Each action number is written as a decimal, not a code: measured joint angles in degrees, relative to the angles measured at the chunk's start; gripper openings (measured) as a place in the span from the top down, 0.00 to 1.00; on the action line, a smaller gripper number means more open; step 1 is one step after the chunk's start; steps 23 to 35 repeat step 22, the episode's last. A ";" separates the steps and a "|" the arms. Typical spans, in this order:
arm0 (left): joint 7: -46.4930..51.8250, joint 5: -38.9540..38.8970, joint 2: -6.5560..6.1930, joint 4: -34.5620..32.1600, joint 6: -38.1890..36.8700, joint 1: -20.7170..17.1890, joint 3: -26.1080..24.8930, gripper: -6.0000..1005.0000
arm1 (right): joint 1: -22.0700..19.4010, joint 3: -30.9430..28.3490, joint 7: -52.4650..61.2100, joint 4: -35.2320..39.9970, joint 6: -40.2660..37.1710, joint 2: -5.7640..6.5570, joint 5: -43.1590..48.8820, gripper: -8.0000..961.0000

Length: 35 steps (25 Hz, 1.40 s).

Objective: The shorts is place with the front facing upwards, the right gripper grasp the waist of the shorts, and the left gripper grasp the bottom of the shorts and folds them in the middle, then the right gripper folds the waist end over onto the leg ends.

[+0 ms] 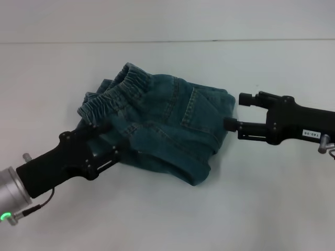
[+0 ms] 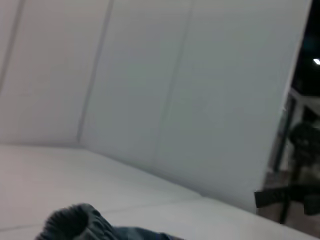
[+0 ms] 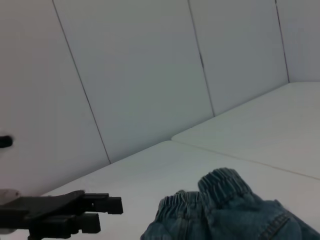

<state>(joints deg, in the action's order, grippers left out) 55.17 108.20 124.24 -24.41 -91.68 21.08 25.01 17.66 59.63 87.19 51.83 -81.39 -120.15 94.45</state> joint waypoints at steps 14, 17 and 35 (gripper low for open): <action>6.23 0.00 0.08 -6.13 2.12 0.15 7.49 0.10 | 0.31 1.49 -2.15 -2.32 -0.11 0.21 0.67 0.05; 7.23 0.00 0.06 -7.02 2.16 0.29 7.95 0.08 | 0.29 1.72 -2.16 -2.18 0.13 0.30 0.72 0.05; 8.19 -0.01 0.04 -7.56 2.25 0.77 8.00 0.06 | 0.47 1.73 -2.39 -2.14 0.39 0.26 1.86 0.05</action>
